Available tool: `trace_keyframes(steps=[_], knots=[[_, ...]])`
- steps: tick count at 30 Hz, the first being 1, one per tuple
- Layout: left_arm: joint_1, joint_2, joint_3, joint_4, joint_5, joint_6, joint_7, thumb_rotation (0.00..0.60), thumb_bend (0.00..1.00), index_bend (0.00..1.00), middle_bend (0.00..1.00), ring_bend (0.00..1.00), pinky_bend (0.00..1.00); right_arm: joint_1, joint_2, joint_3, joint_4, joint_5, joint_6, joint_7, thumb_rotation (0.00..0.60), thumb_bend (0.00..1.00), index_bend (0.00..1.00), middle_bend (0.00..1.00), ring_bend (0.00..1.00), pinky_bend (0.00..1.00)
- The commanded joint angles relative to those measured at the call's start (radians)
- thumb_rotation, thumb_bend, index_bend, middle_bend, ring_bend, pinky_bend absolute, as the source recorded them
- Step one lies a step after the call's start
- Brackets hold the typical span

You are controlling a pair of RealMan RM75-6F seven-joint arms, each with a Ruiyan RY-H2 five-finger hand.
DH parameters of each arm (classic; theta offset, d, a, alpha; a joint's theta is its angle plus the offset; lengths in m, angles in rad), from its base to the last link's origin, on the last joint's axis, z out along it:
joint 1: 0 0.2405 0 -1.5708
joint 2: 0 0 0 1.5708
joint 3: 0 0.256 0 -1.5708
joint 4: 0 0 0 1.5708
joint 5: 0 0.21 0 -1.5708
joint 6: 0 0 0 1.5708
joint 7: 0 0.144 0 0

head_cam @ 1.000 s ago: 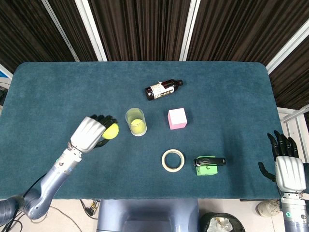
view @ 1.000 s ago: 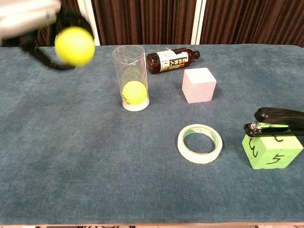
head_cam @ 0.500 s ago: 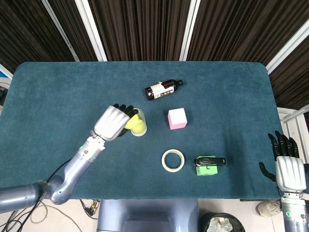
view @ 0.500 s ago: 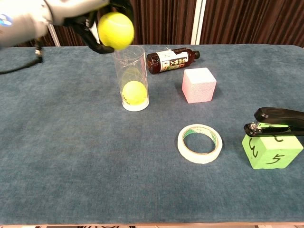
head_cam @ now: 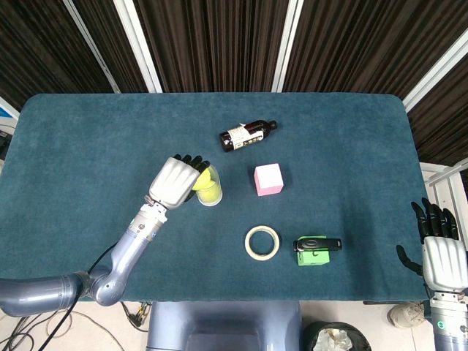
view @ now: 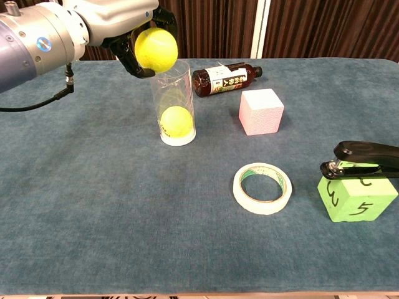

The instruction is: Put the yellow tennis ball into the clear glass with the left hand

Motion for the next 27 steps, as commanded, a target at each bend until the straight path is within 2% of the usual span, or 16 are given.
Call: trace_keyframes(steps=[1, 5, 7, 10, 20, 27], knots=[[-0.009, -0.008, 0.000, 0.012, -0.011, -0.006, -0.008, 0.600, 0.28, 0.43, 0.44, 0.40, 0.54, 0.001, -0.002, -0.002, 0.001, 0.000, -0.004, -0.002, 0.600, 0.35, 0.09, 0.00, 0.00, 0.00], [-0.020, -0.010, 0.006, 0.022, -0.034, -0.013, 0.002, 0.600, 0.17, 0.38, 0.35, 0.34, 0.52, 0.003, -0.006, -0.004, 0.004, 0.002, -0.010, -0.007, 0.600, 0.35, 0.09, 0.00, 0.00, 0.00], [-0.026, -0.007, 0.006, 0.014, -0.060, -0.016, 0.016, 0.600, 0.11, 0.33, 0.27, 0.26, 0.49, 0.002, -0.006, -0.004, 0.004, 0.004, -0.010, -0.007, 0.600, 0.35, 0.09, 0.00, 0.00, 0.00], [-0.032, 0.003, 0.005, -0.007, -0.092, -0.015, 0.034, 0.600, 0.08, 0.30, 0.20, 0.17, 0.45, 0.001, -0.005, -0.003, 0.003, 0.002, -0.006, -0.006, 0.600, 0.35, 0.09, 0.00, 0.00, 0.00], [-0.030, 0.054, -0.011, -0.094, -0.093, 0.073, 0.062, 0.600, 0.07, 0.30, 0.19, 0.16, 0.44, -0.001, -0.003, -0.004, 0.003, 0.000, -0.004, 0.002, 0.600, 0.35, 0.09, 0.00, 0.00, 0.00], [0.091, 0.191, 0.079, -0.227, 0.017, 0.206, 0.044, 0.600, 0.07, 0.27, 0.20, 0.16, 0.44, -0.003, -0.001, -0.002, 0.000, 0.003, -0.002, 0.005, 0.600, 0.35, 0.09, 0.00, 0.00, 0.00]])
